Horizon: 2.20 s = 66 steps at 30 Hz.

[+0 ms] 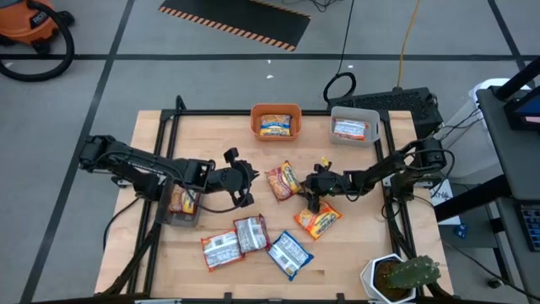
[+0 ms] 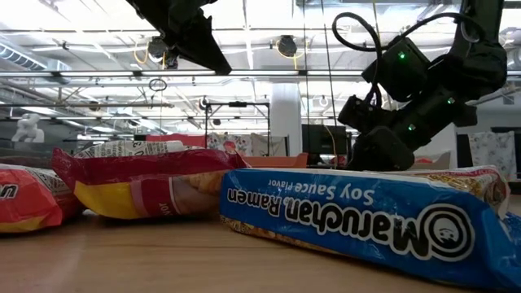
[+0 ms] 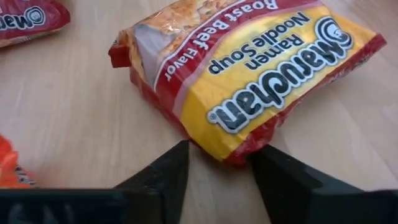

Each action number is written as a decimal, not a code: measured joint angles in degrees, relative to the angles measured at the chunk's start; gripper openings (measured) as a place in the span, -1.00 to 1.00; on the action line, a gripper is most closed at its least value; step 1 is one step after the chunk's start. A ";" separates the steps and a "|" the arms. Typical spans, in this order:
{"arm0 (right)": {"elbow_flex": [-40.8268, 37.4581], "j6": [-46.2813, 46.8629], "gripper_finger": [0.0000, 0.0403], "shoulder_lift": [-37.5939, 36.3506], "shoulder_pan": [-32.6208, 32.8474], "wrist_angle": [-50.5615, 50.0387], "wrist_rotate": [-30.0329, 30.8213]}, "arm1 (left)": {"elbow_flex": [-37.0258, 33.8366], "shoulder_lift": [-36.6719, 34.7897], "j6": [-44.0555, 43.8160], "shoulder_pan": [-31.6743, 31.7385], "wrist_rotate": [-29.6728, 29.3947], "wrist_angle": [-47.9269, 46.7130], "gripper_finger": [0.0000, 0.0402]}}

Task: Sort Maruchan noodles
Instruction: Put the top red noodle pack into the black bin

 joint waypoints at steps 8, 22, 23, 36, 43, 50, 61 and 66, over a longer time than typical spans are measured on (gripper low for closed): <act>-0.10 -2.03 -0.83 0.09 0.00 2.22 0.07 | 0.07 0.78 0.00 0.28 0.02 0.18 -0.82; -0.21 -6.82 -0.99 -4.16 2.17 -1.19 8.61 | 0.04 7.61 2.91 3.72 1.78 1.50 -0.82; -0.21 -7.22 -1.00 -4.88 2.68 -1.94 10.03 | 0.02 7.55 2.90 4.11 2.58 1.62 -0.82; -0.16 -22.68 -1.00 -9.94 11.19 -3.40 25.99 | 0.04 7.52 1.10 6.27 13.22 2.21 -0.81; -0.16 -46.42 -1.00 -9.94 15.26 5.72 28.99 | 0.04 7.52 1.18 6.10 20.59 4.59 -0.81; -0.14 -62.45 -1.00 -11.15 16.98 17.53 35.81 | 0.04 7.52 3.00 4.97 20.89 4.94 -0.81; -0.14 -74.19 -1.00 -24.68 16.74 18.40 36.33 | 0.04 7.50 5.45 4.28 14.04 6.57 -0.81; -0.14 -78.28 -1.00 -31.04 15.98 18.41 36.04 | 0.04 7.50 6.92 4.24 13.46 9.75 -0.81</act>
